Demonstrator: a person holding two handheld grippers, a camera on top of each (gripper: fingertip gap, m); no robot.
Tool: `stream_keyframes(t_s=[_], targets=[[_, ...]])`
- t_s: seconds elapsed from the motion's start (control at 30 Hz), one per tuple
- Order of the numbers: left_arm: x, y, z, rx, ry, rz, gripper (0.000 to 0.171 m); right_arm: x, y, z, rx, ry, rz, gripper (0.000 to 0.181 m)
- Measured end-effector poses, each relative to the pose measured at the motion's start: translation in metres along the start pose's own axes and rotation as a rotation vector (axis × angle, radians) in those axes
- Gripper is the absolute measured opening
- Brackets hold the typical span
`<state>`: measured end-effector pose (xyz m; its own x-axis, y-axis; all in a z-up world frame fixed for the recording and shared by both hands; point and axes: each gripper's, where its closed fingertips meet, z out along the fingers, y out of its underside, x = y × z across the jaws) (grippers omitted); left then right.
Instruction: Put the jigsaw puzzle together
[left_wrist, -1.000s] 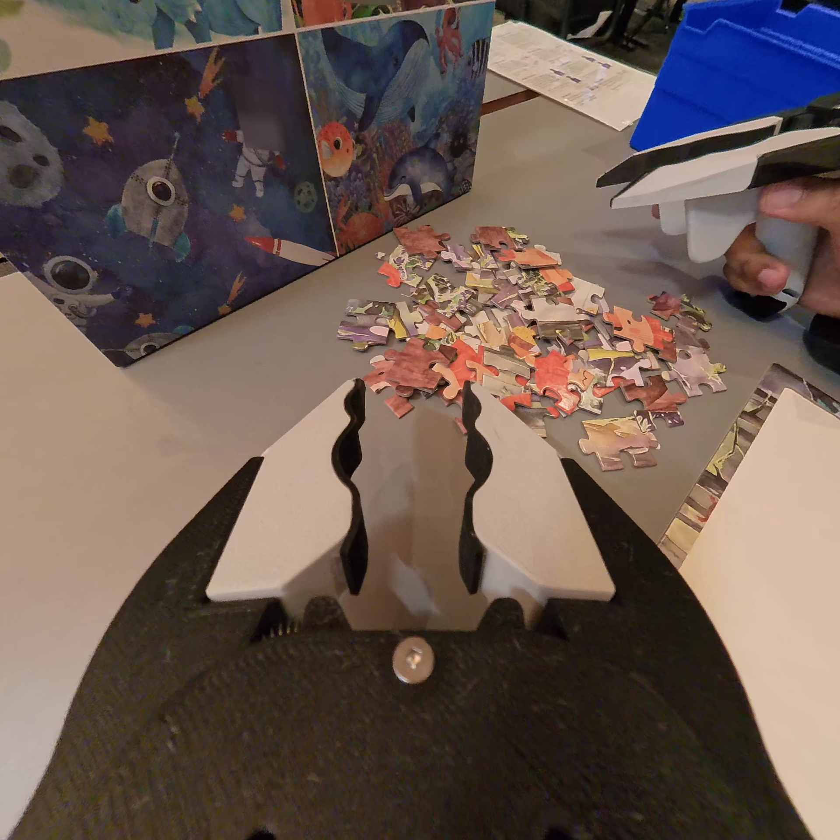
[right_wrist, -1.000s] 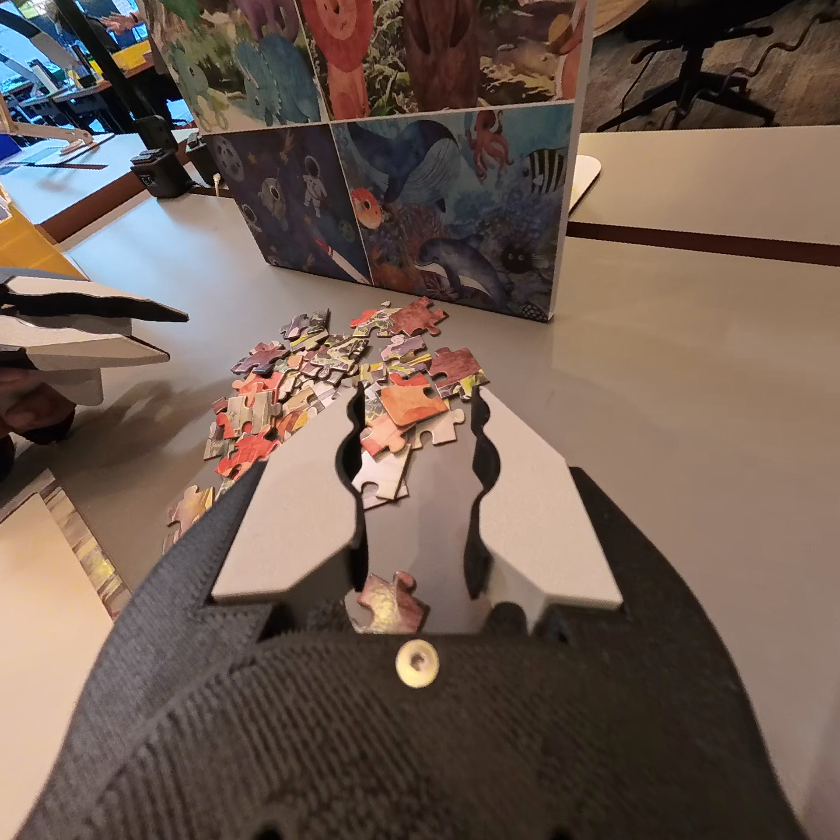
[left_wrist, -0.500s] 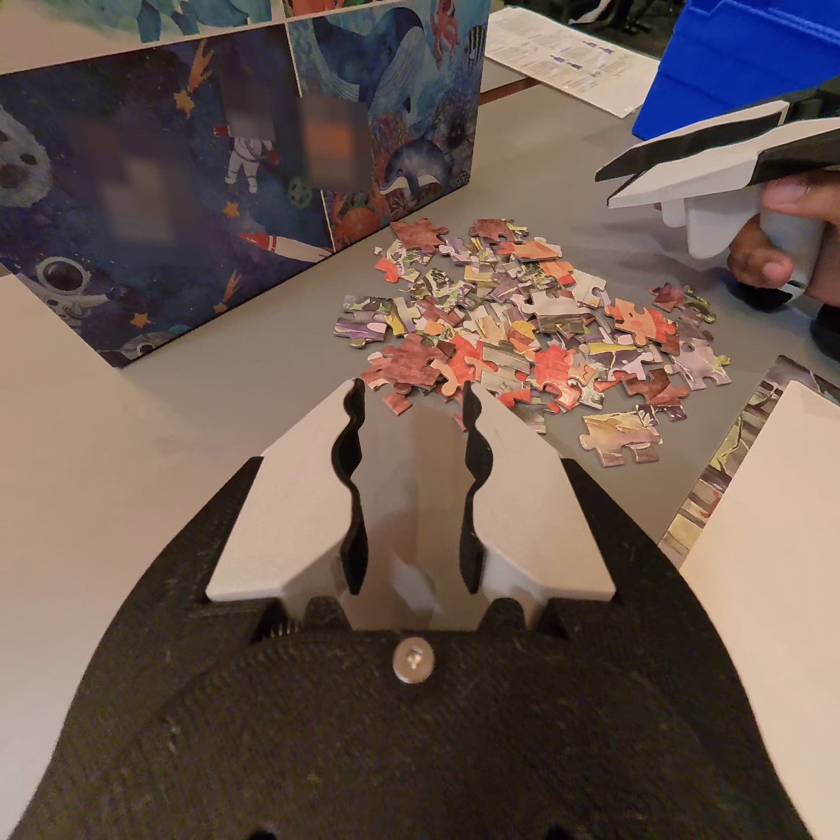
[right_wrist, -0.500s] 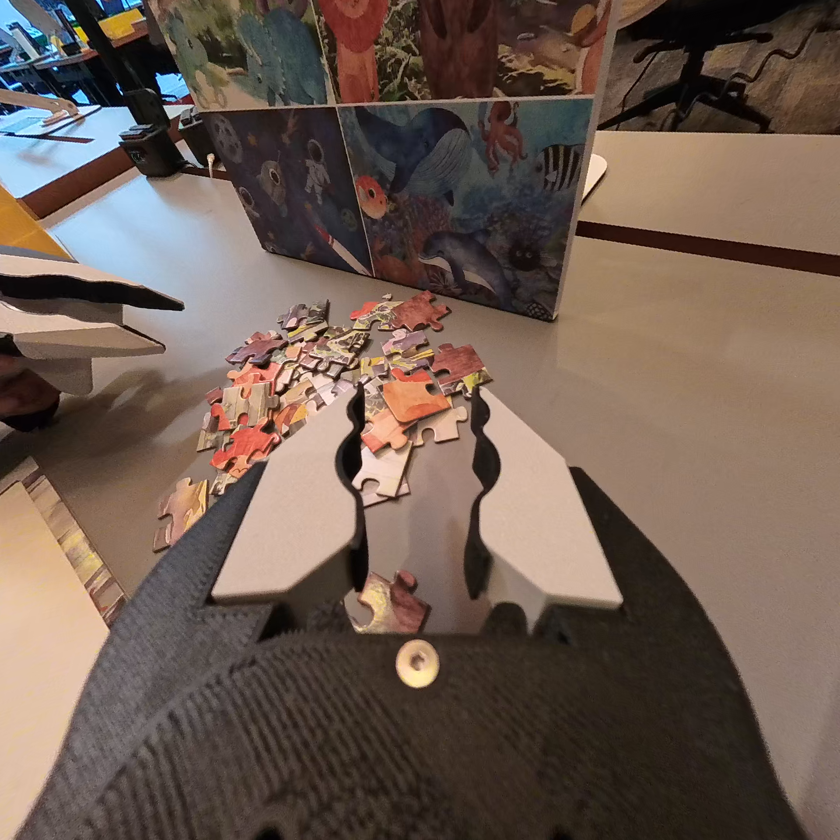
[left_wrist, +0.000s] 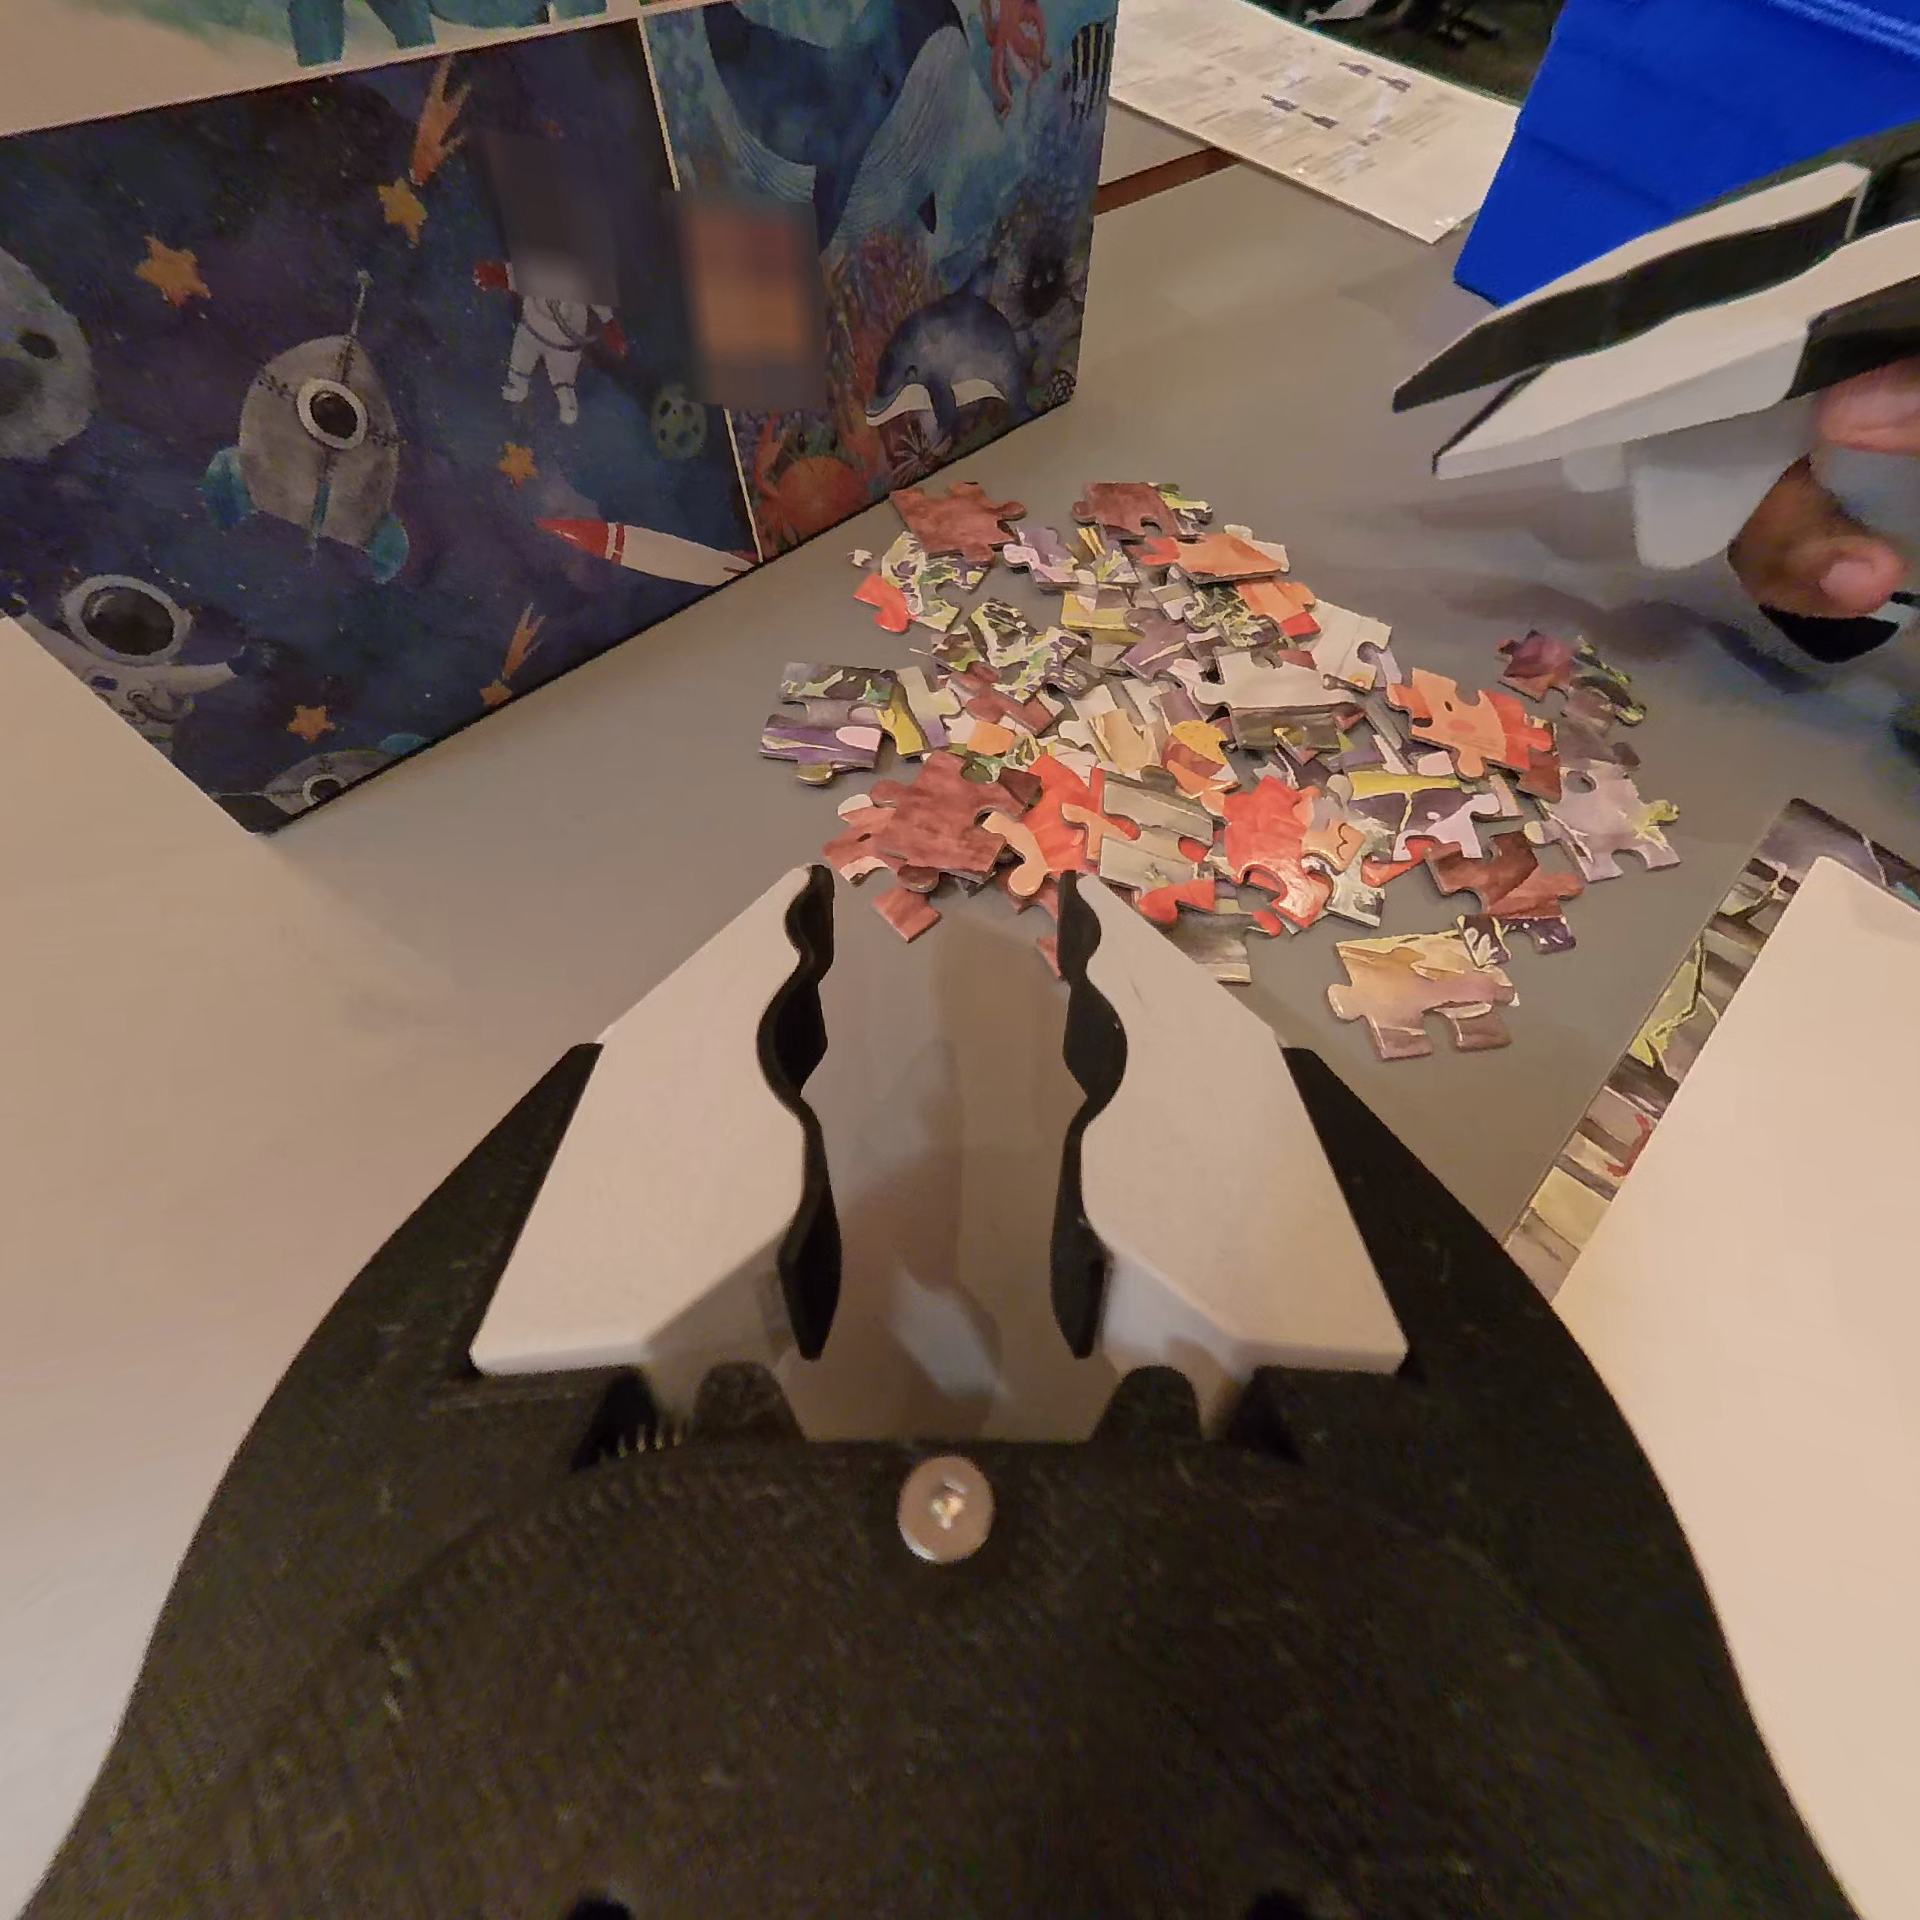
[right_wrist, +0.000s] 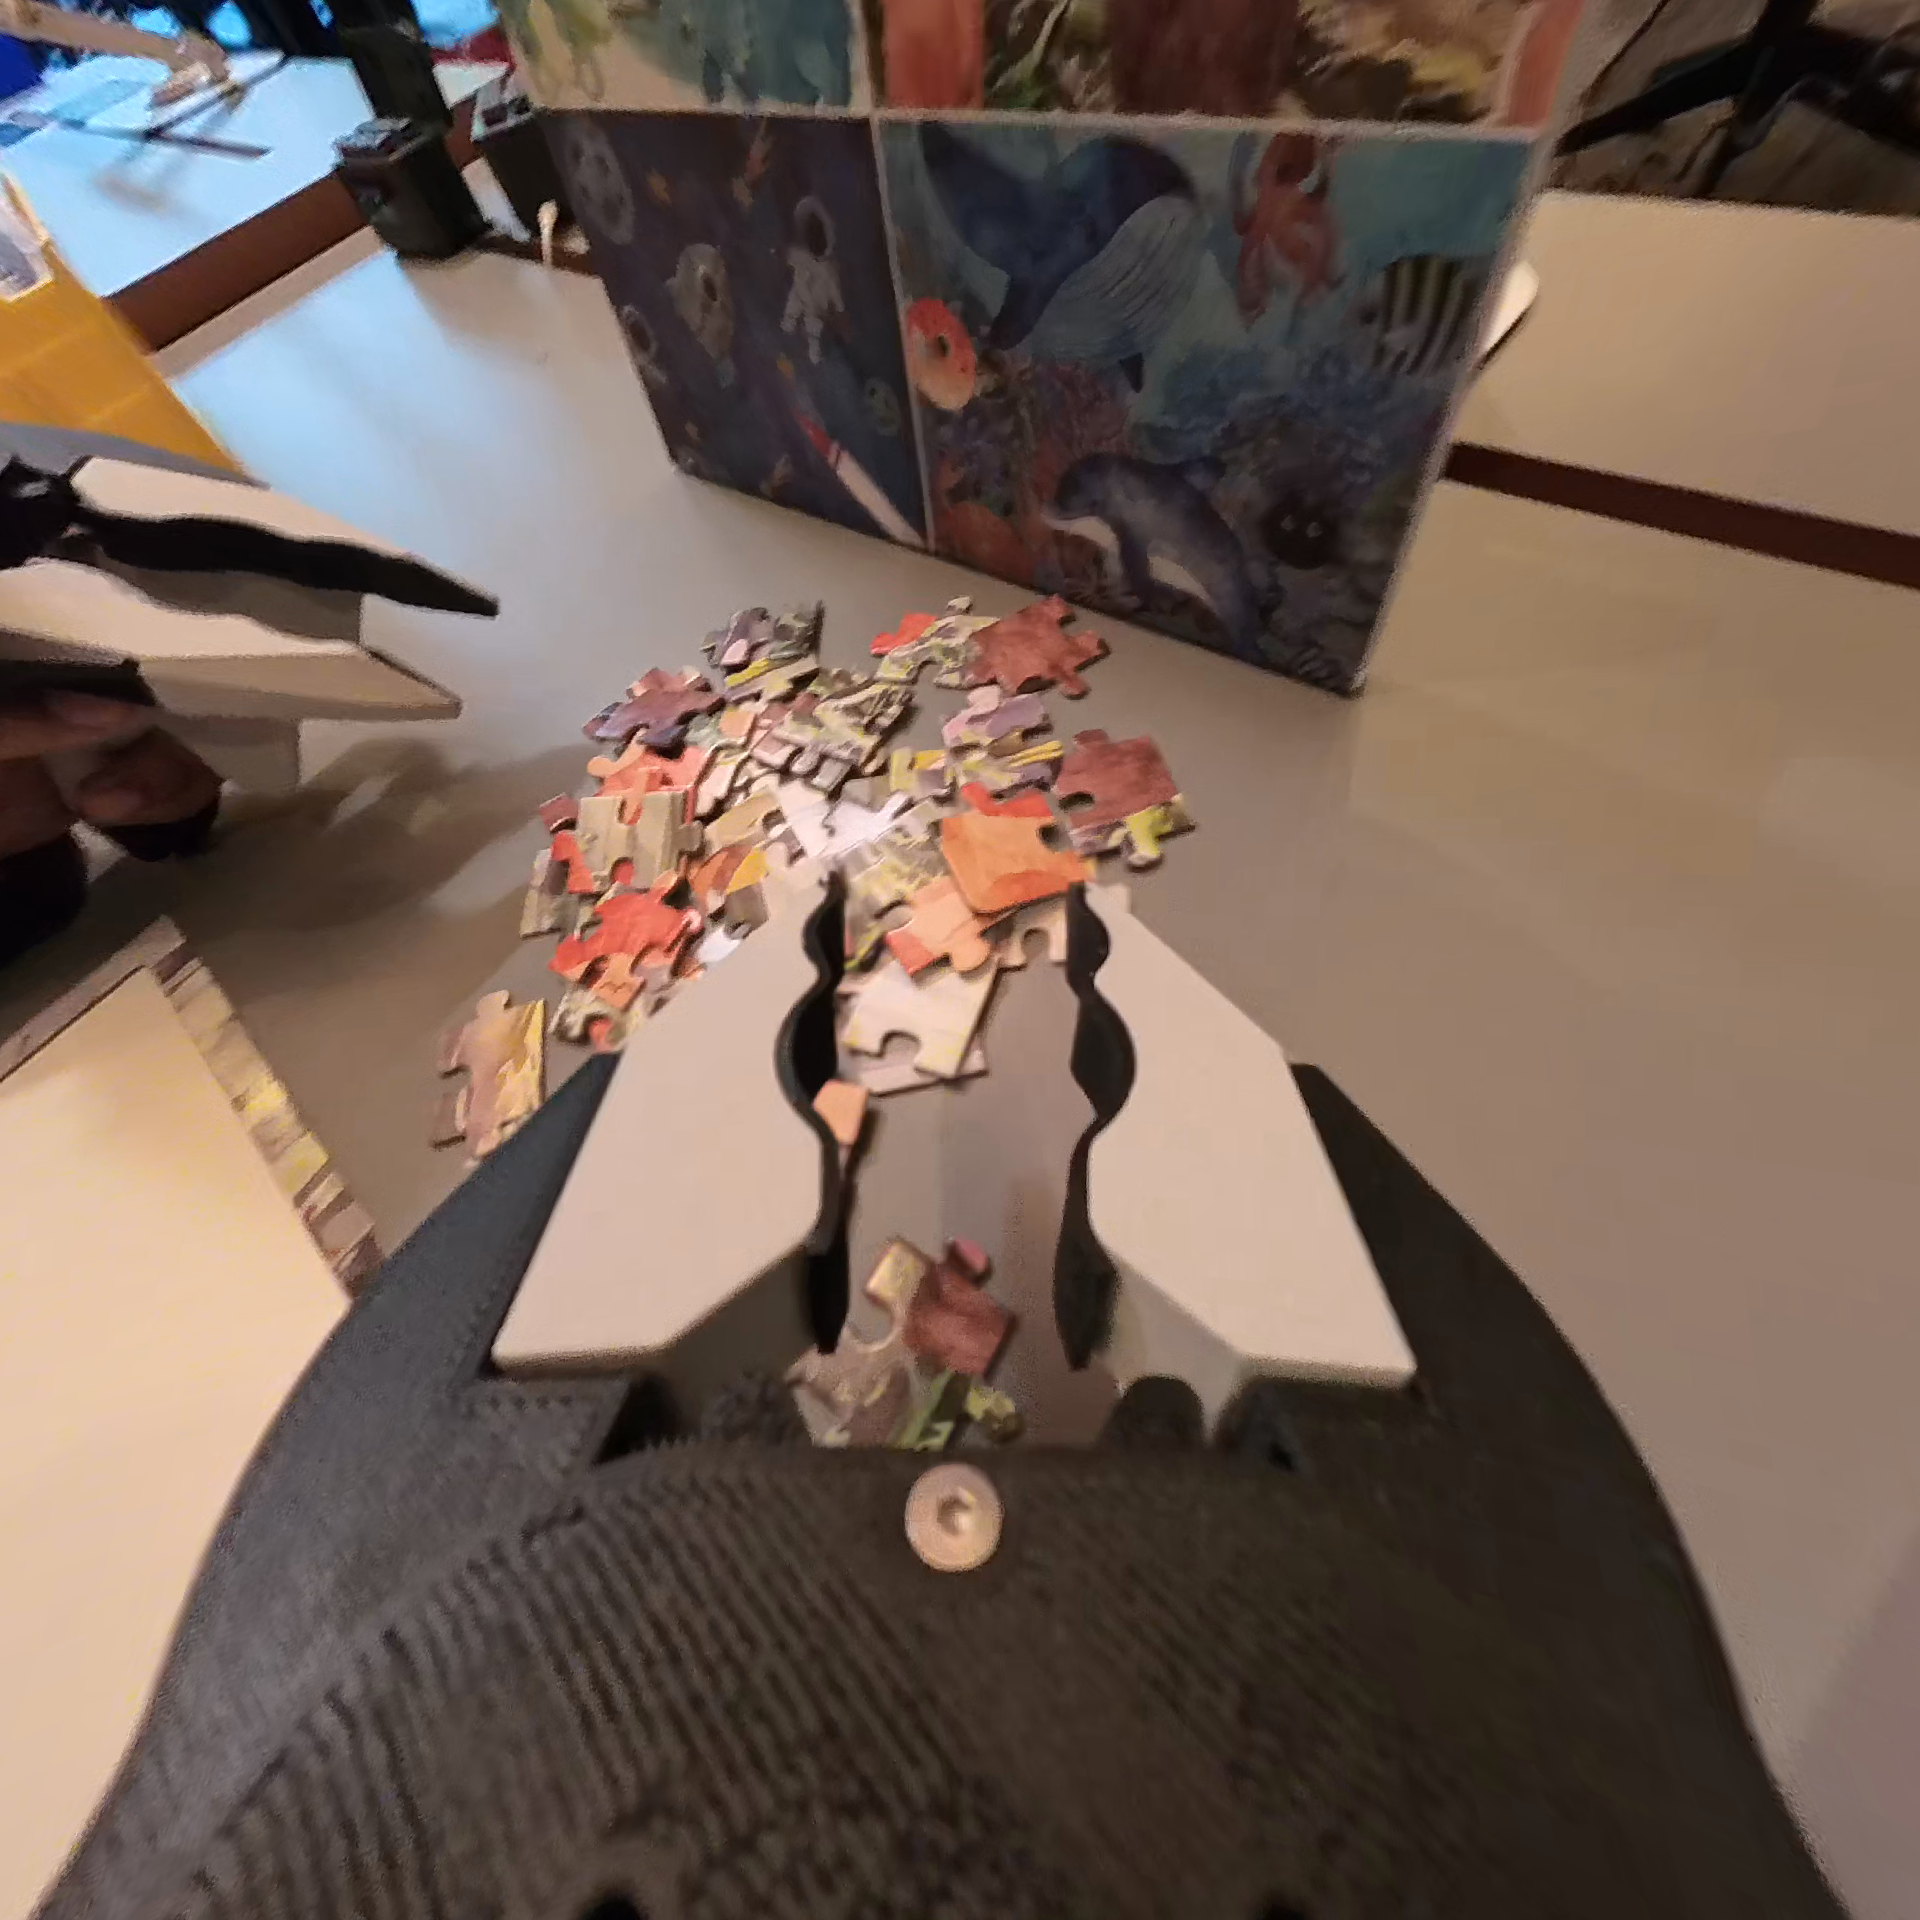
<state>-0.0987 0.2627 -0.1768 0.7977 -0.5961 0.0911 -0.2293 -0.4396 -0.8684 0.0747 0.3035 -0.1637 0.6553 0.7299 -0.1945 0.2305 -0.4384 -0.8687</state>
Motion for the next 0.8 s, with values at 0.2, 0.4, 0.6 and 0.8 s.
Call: stream_keyframes(t_s=[0.2, 0.4, 0.6, 0.8], targets=[[0.001, 0.004, 0.002, -0.029, 0.010, -0.009, 0.042, -0.059, 0.010, -0.014, -0.094, -0.274, -0.207, 0.044], [0.001, 0.006, 0.002, -0.037, 0.037, -0.044, 0.042, -0.051, 0.059, -0.010, -0.314, -0.262, -0.254, 0.050], [0.002, 0.007, 0.003, -0.042, 0.029, -0.026, 0.042, -0.039, 0.057, -0.004, -0.295, -0.206, -0.261, 0.035], [0.003, 0.007, 0.003, -0.047, 0.021, -0.007, 0.042, 0.017, 0.025, -0.018, -0.170, 0.068, -0.187, 0.035]])
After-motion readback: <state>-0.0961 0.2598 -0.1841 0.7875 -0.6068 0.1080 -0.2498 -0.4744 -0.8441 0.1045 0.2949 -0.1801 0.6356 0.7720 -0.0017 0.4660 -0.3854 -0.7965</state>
